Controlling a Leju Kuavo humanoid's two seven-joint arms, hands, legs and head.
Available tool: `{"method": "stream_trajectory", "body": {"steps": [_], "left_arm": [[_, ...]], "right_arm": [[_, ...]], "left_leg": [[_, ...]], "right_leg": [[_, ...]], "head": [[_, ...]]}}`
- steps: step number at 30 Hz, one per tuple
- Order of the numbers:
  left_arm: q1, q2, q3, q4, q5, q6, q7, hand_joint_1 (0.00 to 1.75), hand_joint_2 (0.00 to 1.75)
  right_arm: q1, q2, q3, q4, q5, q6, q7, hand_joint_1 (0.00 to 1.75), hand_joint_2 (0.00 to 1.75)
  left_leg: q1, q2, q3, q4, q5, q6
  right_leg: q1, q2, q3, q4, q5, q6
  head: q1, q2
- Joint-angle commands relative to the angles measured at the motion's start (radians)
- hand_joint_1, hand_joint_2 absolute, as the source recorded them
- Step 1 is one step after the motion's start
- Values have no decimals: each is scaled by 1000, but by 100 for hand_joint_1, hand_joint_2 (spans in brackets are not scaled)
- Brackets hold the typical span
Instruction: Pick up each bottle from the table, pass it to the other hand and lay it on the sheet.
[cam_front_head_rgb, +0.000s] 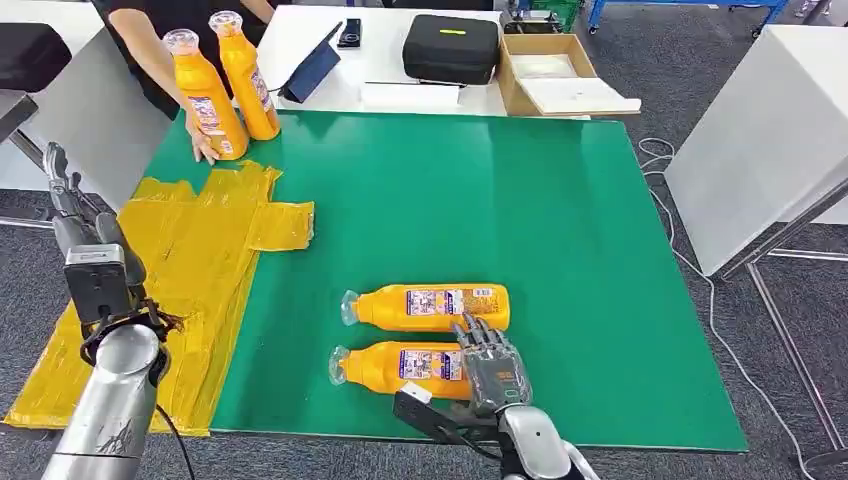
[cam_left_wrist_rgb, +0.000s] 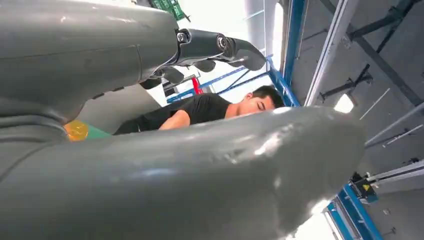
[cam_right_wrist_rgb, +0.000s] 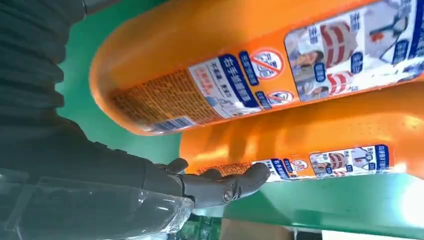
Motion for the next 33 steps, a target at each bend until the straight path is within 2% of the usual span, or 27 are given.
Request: {"method": "stream_trajectory", "body": {"steps": [1, 16, 23, 33], "left_arm": [[-47, -10, -15, 77, 7, 3, -2, 0, 0], [-47, -8, -17, 80, 10, 6, -5, 0, 0], [-40, -2, -20, 83, 49, 29, -32, 0, 0], [-89, -17, -31, 102, 27, 26, -6, 0, 0]], "right_arm": [[-54, 22, -15, 125, -8, -3, -12, 0, 175], [-56, 18, -11, 132, -7, -6, -16, 0, 175], [-78, 9, 32, 214, -42, -15, -48, 0, 175], [-75, 49, 27, 269, -43, 104, -27, 0, 175]], "left_leg": [[2, -3, 3, -1, -1, -4], [2, -3, 3, 0, -1, -5], [2, -3, 4, -1, -1, -4], [3, -5, 6, 0, 0, -5]], "right_leg": [[1, 1, 4, -1, -1, -2], [1, 1, 4, -1, -1, -3], [1, 1, 4, -1, 0, -2], [2, -1, 5, -1, 0, -3]], "head": [[0, 0], [0, 0], [0, 0], [0, 0]]}}
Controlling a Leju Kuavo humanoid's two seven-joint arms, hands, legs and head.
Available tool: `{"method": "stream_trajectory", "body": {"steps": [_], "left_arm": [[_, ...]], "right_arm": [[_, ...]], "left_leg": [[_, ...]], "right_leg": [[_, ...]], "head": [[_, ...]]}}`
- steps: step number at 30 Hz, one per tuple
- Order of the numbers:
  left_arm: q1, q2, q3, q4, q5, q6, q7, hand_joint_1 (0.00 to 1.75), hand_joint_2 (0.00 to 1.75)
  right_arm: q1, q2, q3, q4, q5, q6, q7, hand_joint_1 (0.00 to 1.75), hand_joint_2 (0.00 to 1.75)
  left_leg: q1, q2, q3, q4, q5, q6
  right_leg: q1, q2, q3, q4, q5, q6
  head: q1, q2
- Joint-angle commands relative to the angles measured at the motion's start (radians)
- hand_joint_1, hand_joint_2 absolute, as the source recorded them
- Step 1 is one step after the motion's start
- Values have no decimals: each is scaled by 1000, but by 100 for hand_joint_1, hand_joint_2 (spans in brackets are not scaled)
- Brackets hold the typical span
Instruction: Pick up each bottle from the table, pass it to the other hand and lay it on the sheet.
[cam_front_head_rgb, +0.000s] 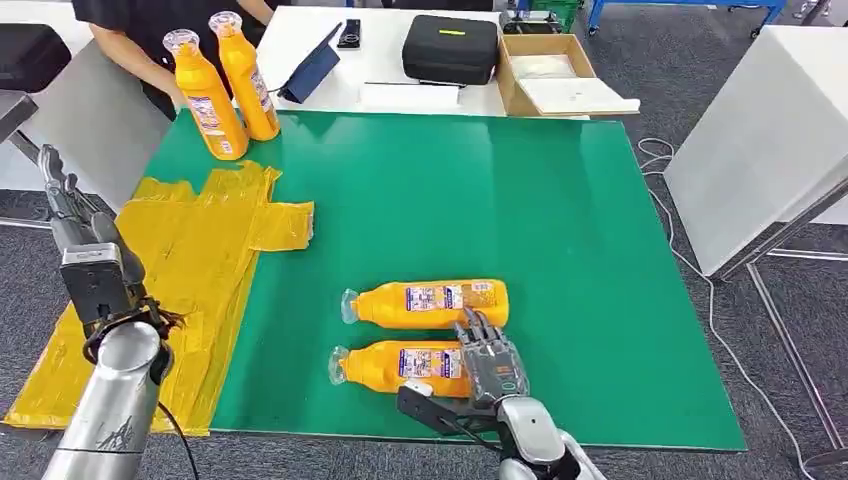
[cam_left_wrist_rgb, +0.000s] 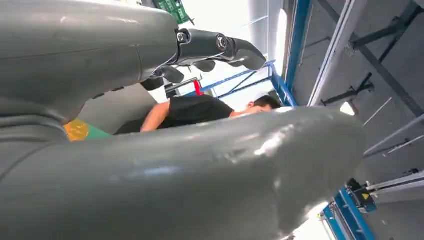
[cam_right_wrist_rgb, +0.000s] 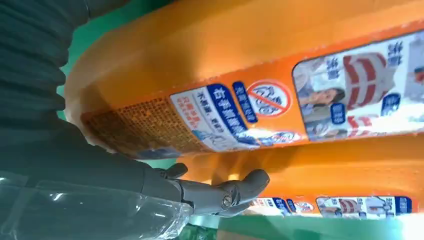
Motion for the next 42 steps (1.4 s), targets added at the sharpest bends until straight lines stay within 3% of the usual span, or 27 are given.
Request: {"method": "stream_trajectory", "body": {"steps": [1, 2, 3, 4, 5, 10, 18, 19, 25, 32, 33, 42], "left_arm": [[-78, -18, -26, 78, -13, -6, 16, 0, 0], [-76, -20, -25, 75, -14, -6, 16, 0, 0], [-73, -20, -24, 72, -15, -5, 16, 0, 0], [-69, -19, -22, 67, -15, -6, 17, 0, 0], [-64, -17, -20, 65, -15, -6, 17, 0, 0], [-61, -13, -17, 74, -12, -11, 16, 0, 0], [-114, -18, -45, 122, -3, -10, 4, 0, 0], [-111, -19, -45, 121, -3, -9, 4, 0, 0], [-108, -21, -45, 114, -4, -11, 9, 0, 0], [-122, -21, -46, 131, -2, -9, 14, 0, 0], [-116, -19, -43, 129, 4, -13, 17, 0, 0], [-39, -32, -15, 68, 20, -38, 14, 0, 0]], "right_arm": [[-24, 39, 23, 133, -8, 88, 6, 0, 175], [-24, 38, 24, 135, -9, 93, 4, 7, 175], [-23, 35, 25, 134, -9, 95, 2, 91, 175], [-21, 33, 25, 136, -12, 98, -3, 161, 175], [-19, 31, 25, 135, -12, 97, -3, 166, 175], [-31, 20, 34, 140, -17, 101, -13, 168, 175], [0, 14, 13, 95, -25, 115, 2, 173, 175], [3, 12, 11, 93, -25, 115, 2, 173, 175], [1, 12, 10, 94, -18, 121, 4, 175, 175], [-11, 11, 4, 112, -32, 111, -8, 175, 175], [-7, 12, -4, 104, -39, 99, -14, 175, 175], [8, -48, -101, -228, -191, 117, -40, 175, 175]], "left_leg": [[2, -4, 3, -1, 0, -4], [3, -5, 5, -1, 0, -6], [3, -5, 5, -1, 0, -6], [2, -3, 4, 0, 0, -4], [2, -2, 4, -1, 0, -3], [3, 0, 6, -1, 1, -4], [7, -9, 10, -1, 1, -10], [5, -4, 10, -2, 0, -6], [6, -6, 12, -1, 0, -9], [5, -2, 10, -1, 1, -6], [6, -7, 10, -1, 1, -10], [4, -2, 9, 1, -1, -8]], "right_leg": [[1, -1, 4, -1, 0, -2], [2, 0, 6, -2, 0, -3], [2, 0, 5, -2, 0, -3], [2, 0, 4, -2, 0, -2], [1, 1, 3, -1, 1, -2], [1, 4, 3, -1, 2, -5], [2, 0, 0, -3, 1, -9], [0, 1, -1, -2, 1, -6], [1, 2, 10, -3, 0, -7], [0, 3, 2, -2, 1, -6], [1, 2, 3, -3, 2, -8], [0, 5, 7, 0, 0, -6]], "head": [[0, 0], [0, 0], [0, 0], [0, 0], [0, 0], [0, 0], [0, 0], [0, 0], [0, 0], [0, 0], [0, 0], [0, 0]]}}
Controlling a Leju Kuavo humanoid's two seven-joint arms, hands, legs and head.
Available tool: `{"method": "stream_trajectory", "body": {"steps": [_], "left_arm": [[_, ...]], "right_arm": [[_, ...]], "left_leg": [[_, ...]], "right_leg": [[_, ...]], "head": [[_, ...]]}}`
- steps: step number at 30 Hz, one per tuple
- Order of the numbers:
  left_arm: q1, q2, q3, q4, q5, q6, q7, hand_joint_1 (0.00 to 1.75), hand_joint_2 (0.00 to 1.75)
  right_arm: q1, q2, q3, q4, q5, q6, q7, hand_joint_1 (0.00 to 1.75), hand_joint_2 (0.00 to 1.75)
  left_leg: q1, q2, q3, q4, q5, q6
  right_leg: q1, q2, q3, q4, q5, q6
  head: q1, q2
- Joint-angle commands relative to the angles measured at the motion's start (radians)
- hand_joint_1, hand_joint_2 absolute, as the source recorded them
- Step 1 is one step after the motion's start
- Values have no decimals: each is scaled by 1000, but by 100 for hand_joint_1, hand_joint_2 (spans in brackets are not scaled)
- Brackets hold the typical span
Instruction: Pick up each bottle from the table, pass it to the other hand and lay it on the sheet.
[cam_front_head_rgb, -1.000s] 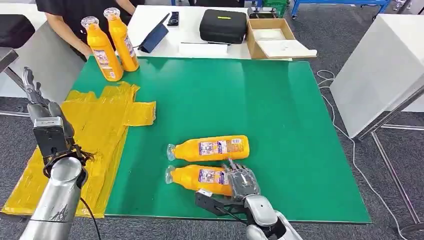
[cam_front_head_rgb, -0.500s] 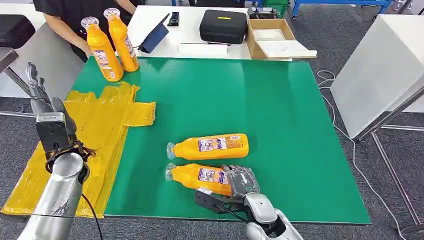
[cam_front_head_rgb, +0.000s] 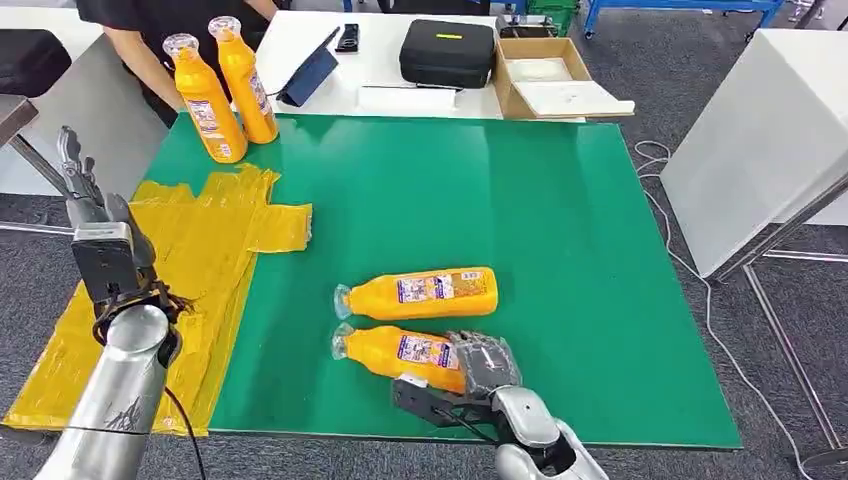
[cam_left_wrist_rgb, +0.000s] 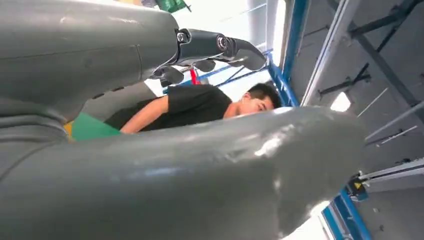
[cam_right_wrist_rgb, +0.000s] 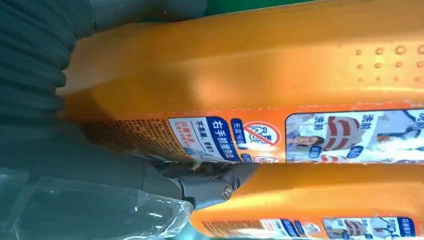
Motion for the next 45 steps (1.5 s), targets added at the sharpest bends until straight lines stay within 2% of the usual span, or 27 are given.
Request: {"method": "stream_trajectory", "body": {"steps": [1, 4, 9, 13, 21, 23, 24, 25, 26, 27, 30, 35, 36, 40, 45], "left_arm": [[24, -40, 26, 2, 5, -22, 2, 0, 0], [38, -60, 26, -26, 22, -58, 16, 0, 0], [42, -63, 26, -30, 34, -69, 21, 0, 0], [121, -95, 11, -98, 144, -167, 39, 0, 0], [122, -94, 8, -101, 146, -166, 38, 0, 0], [128, -88, -5, -97, 231, -219, 70, 0, 0], [142, -87, -15, -99, 324, -267, 98, 0, 0], [150, -73, -36, -96, 396, -305, 119, 0, 0], [164, -56, -65, -93, 466, -333, 133, 0, 175], [173, -43, -88, -93, 511, -347, 130, 0, 175], [176, -20, -174, -106, 617, -393, 145, 0, 175], [141, -43, -302, -143, 706, -417, 206, 0, 175], [146, -41, -330, -155, 757, -435, 236, 0, 175], [174, -28, -388, -195, 829, -461, 256, 0, 175], [189, -3, -424, -233, 895, -479, 282, 0, 175]], "right_arm": [[30, -72, -94, -283, -112, -5, -26, 175, 175], [32, -90, -134, -409, -186, -8, -35, 175, 175], [43, -90, -139, -423, -196, -19, -39, 175, 175], [28, -109, -156, -536, -239, -55, -45, 175, 175], [24, -108, -156, -539, -243, -49, -39, 175, 175], [-14, -131, -137, -523, -267, -90, -44, 175, 175], [-45, -149, -131, -510, -295, -120, -46, 175, 175], [-75, -164, -125, -489, -323, -143, -48, 175, 175], [-108, -173, -120, -448, -345, -177, -57, 175, 175], [-129, -171, -117, -411, -357, -204, -72, 175, 175], [-205, -117, -101, -288, -344, -256, -82, 175, 175], [-282, -2, -88, -176, -321, -249, -31, 175, 175], [-291, 8, -82, -157, -312, -245, -25, 175, 175], [-291, 15, -76, -127, -297, -254, -26, 175, 175], [-289, 16, -78, -109, -285, -252, -28, 175, 175]], "left_leg": [[1, -4, -1, 1, -1, -4], [0, -3, -7, 1, 0, -2], [1, -5, -7, 1, 0, -4], [-1, -3, -8, 0, 0, -2], [1, -4, -8, 1, 0, -4], [1, -6, -6, 1, -1, -7], [0, -3, -8, 1, 0, -4], [1, -3, -7, 1, 0, -5], [-1, -1, -9, 0, 0, -2], [1, -3, -6, 1, -1, -7], [0, 1, -6, 0, -1, -5], [0, -2, -9, 1, 1, -3], [1, -4, -7, 2, 0, -7], [0, -1, -8, 0, 1, -2], [0, -1, -9, 0, 0, -3]], "right_leg": [[0, 0, 0, 1, -1, -2], [0, 0, -4, 1, 0, -1], [1, 0, -3, 0, -1, -1], [0, 1, -6, 1, 0, 0], [1, 0, -5, 0, 0, -1], [2, 1, -3, 1, -1, -3], [1, 1, -6, 0, 0, -1], [1, 3, -5, 0, 0, -2], [0, 2, -7, 0, 1, 0], [1, 4, -4, 0, 0, -2], [1, 6, -4, -1, 1, -1], [1, 2, -6, 1, 1, -1], [2, 4, -4, 1, 0, -3], [1, 2, -5, 0, 1, 0], [1, 3, -5, 0, 1, 0]], "head": [[0, 0], [0, 0], [0, 0], [0, 0], [0, 0], [0, 0], [0, 0], [0, 0], [0, 0], [0, 0], [0, 0], [0, 0], [0, 0], [0, 0], [0, 0]]}}
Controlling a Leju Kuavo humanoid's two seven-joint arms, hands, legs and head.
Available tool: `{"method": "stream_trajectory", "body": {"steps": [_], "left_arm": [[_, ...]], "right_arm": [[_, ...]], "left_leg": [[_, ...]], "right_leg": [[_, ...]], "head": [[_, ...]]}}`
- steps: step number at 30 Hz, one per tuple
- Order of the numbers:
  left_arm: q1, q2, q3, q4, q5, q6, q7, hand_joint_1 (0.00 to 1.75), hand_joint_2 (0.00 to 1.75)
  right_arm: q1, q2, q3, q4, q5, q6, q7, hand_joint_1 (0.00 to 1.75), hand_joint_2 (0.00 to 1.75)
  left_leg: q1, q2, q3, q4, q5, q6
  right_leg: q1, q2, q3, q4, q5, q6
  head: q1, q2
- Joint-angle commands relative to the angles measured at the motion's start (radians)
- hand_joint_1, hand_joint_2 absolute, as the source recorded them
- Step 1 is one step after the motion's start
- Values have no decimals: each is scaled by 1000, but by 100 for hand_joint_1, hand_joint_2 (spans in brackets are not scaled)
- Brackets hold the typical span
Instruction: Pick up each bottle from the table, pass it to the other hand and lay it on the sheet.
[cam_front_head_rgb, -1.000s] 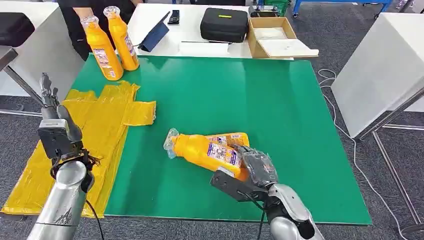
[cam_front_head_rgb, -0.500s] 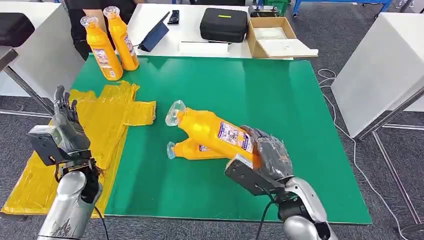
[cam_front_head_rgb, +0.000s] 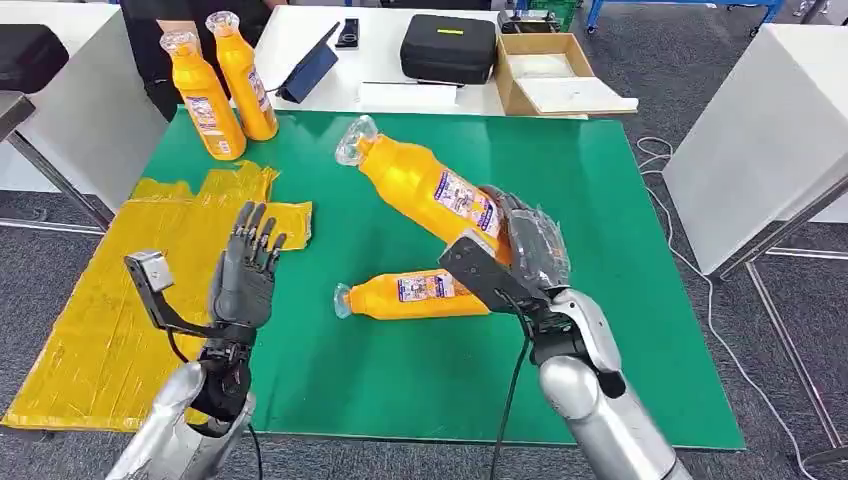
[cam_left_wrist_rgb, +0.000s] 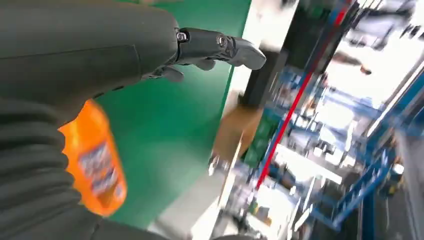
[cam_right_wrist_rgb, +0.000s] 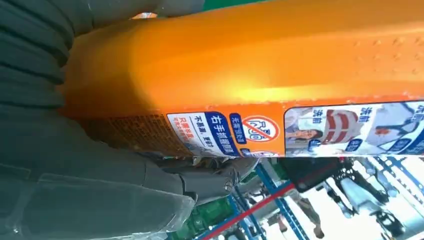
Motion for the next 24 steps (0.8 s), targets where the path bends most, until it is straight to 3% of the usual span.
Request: {"method": "stream_trajectory", "body": {"steps": [1, 6, 11, 21, 24], "left_arm": [[10, 53, -129, -59, 75, -20, 30, 0, 175], [-5, 30, -137, -70, 72, -10, 29, 0, 175], [-11, 21, -132, -67, 70, 1, 32, 0, 175], [-15, -9, -60, -82, 40, 35, 45, 0, 175], [0, -14, -35, -96, 40, 37, 45, 0, 175]], "right_arm": [[-74, 40, 35, 153, 17, -1, 1, 175, 175], [-106, 91, 71, 211, 55, 24, 11, 175, 175], [-112, 114, 94, 222, 69, 38, 17, 175, 175], [-150, 197, 280, 286, 145, 116, 46, 175, 175], [-143, 195, 318, 272, 152, 116, 46, 175, 175]], "left_leg": [[1, 0, 2, 0, -1, -3], [3, -1, 4, 1, -2, -8], [2, -1, 2, 0, -1, -5], [3, -1, 5, 1, -3, -8], [2, 0, 1, 0, -1, -4]], "right_leg": [[0, 2, 2, 0, 0, -1], [1, 5, 4, 1, -1, -4], [1, 3, 2, 0, -1, -3], [1, 5, 4, 2, -2, -4], [1, 3, 1, 0, 0, -2]], "head": [[0, 0], [0, 0], [0, 0], [0, 0], [0, 0]]}}
